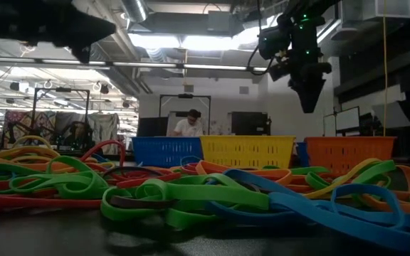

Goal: Sort rubber bands into baskets
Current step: Put the green rubber band into the right blue basket

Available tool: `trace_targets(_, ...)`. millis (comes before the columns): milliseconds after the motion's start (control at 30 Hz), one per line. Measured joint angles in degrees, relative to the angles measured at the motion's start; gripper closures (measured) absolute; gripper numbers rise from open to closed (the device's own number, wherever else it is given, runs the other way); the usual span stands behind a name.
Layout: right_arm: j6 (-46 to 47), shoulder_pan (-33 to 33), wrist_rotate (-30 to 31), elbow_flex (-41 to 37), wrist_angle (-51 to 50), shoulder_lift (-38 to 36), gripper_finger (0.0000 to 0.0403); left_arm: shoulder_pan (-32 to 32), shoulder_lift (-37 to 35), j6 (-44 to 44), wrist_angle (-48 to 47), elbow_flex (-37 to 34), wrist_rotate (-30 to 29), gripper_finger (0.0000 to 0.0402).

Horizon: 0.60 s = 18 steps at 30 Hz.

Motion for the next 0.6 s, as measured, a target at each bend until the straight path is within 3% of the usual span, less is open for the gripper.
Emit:
trace_targets(267, 0.51, -0.01, -0.3, 0.0, -0.16, 0.0, 0.0242, 0.01, 15.46, -7.09, -18.52, 12.33, -0.69, 0.0391)
trace_targets(600, 0.64, -0.01, -0.36, 0.0, -0.16, 0.0, 0.0242, 0.04, 26.88, -15.81, -30.17, 14.91, -0.68, 0.0264)
